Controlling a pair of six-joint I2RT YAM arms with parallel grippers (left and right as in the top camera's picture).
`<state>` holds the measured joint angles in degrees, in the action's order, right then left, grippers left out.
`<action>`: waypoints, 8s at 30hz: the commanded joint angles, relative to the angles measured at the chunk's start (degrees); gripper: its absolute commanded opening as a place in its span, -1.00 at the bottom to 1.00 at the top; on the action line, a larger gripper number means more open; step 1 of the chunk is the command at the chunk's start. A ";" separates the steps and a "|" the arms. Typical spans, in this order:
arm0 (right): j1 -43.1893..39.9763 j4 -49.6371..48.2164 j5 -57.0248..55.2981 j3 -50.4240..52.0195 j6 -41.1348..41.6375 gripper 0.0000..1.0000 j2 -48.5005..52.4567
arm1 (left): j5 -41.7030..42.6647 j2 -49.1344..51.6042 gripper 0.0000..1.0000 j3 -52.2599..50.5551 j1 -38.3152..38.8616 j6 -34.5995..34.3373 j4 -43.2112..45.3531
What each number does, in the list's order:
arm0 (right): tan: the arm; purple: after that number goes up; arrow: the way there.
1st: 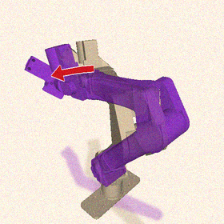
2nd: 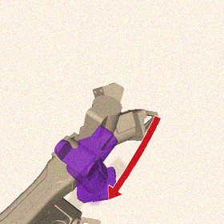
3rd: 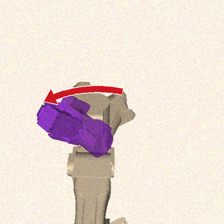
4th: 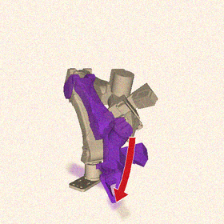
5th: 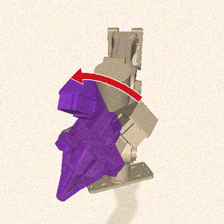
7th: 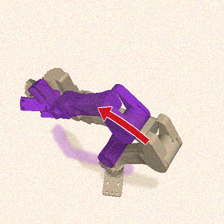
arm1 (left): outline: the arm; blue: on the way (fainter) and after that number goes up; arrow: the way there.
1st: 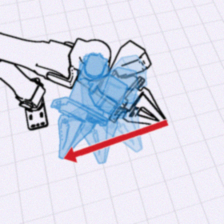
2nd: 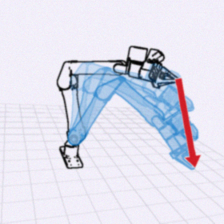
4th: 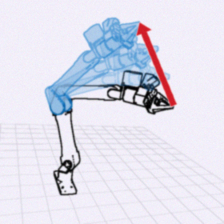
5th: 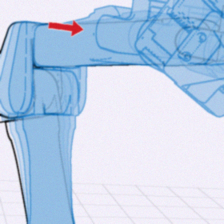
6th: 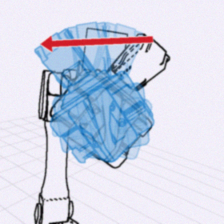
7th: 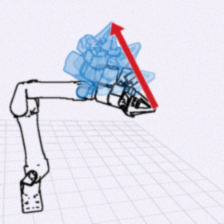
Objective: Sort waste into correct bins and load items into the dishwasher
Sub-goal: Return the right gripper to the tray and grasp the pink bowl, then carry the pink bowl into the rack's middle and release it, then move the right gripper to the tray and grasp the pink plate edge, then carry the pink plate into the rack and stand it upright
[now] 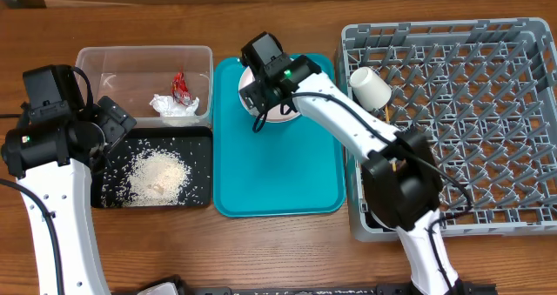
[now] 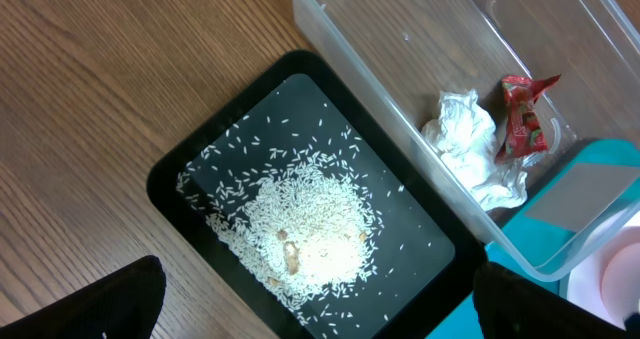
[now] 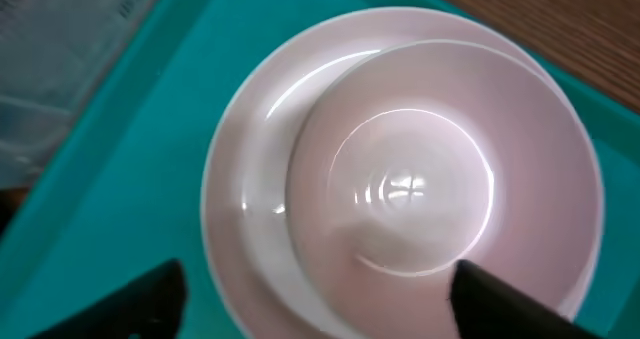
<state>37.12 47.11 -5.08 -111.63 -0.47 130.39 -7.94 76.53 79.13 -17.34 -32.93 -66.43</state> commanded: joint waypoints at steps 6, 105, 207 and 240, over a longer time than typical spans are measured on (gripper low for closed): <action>-0.50 -0.92 -0.61 0.15 0.76 -0.15 1.55 | 0.28 0.31 1.00 0.85 0.11 -0.70 0.02; -66.20 26.58 70.49 35.28 -11.69 0.46 -32.46 | 0.28 0.31 1.00 0.85 0.11 -0.68 0.02; -8.59 -0.66 -1.97 3.96 10.14 -0.93 -18.78 | 0.28 0.31 1.00 0.85 0.11 -0.70 0.02; -31.04 25.73 -39.82 4.70 8.22 -0.92 -29.33 | 0.28 0.31 1.00 0.85 0.13 -0.68 0.02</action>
<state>5.89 72.47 -47.81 -106.80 4.71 99.85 -7.92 76.53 79.13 -17.34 -32.93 -66.43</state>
